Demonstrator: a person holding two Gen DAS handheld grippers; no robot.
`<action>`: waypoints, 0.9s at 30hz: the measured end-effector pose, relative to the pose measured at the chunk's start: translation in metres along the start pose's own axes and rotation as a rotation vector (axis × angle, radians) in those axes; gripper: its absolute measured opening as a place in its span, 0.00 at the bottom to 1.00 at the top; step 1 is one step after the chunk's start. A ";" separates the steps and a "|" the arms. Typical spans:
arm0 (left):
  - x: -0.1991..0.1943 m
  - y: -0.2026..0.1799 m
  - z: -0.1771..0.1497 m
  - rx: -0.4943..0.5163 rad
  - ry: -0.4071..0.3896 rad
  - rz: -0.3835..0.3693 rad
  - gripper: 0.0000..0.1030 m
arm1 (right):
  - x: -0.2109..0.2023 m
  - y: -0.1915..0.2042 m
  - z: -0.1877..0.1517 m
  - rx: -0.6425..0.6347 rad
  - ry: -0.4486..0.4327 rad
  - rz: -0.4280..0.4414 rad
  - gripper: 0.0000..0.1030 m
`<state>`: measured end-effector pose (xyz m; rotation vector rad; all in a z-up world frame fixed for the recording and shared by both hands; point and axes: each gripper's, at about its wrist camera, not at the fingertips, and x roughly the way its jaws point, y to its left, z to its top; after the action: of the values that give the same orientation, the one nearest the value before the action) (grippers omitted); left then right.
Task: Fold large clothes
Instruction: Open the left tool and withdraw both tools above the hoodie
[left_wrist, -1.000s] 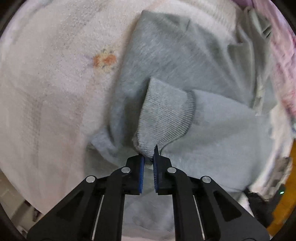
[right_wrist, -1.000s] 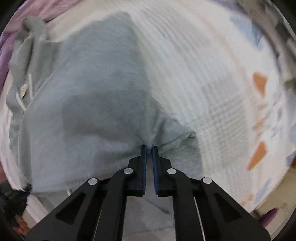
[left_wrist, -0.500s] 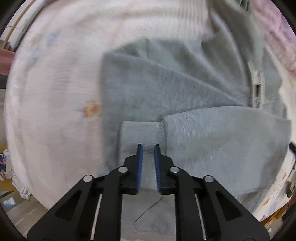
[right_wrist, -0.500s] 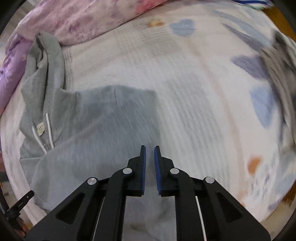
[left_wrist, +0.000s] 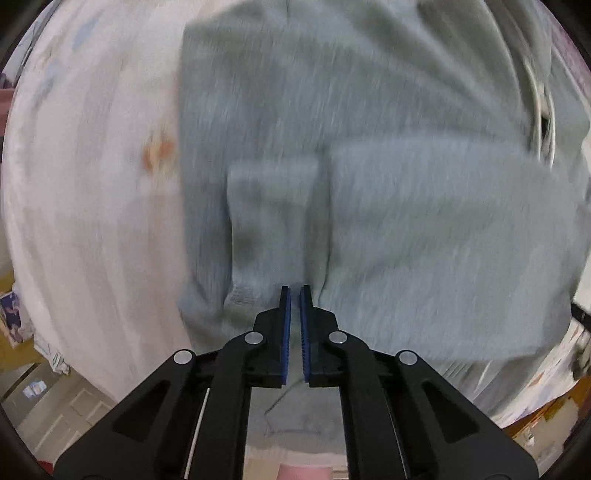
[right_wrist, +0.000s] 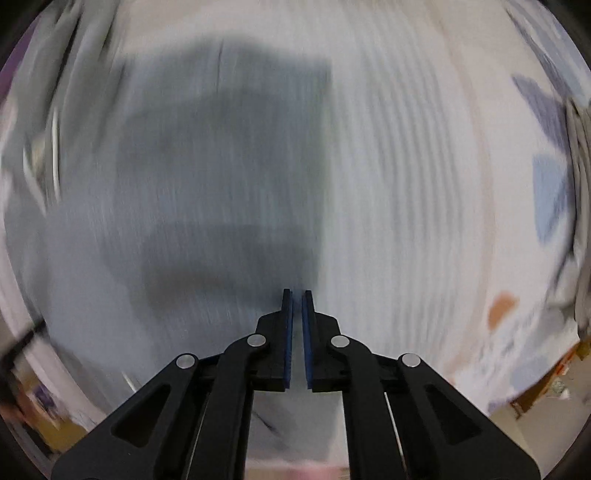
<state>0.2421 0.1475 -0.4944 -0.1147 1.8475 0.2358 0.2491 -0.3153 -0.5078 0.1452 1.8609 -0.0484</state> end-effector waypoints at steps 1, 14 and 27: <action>0.004 0.002 -0.004 -0.003 -0.006 -0.006 0.04 | 0.007 -0.001 -0.010 -0.003 0.008 -0.029 0.07; -0.017 0.006 0.000 -0.063 -0.002 0.090 0.66 | -0.004 0.002 -0.054 0.064 -0.132 -0.016 0.76; -0.117 -0.007 -0.052 -0.040 -0.123 -0.012 0.75 | -0.108 -0.021 -0.112 0.022 -0.274 0.096 0.82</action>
<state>0.2282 0.1240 -0.3693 -0.1361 1.7204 0.2660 0.1712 -0.3327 -0.3726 0.2313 1.5786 -0.0208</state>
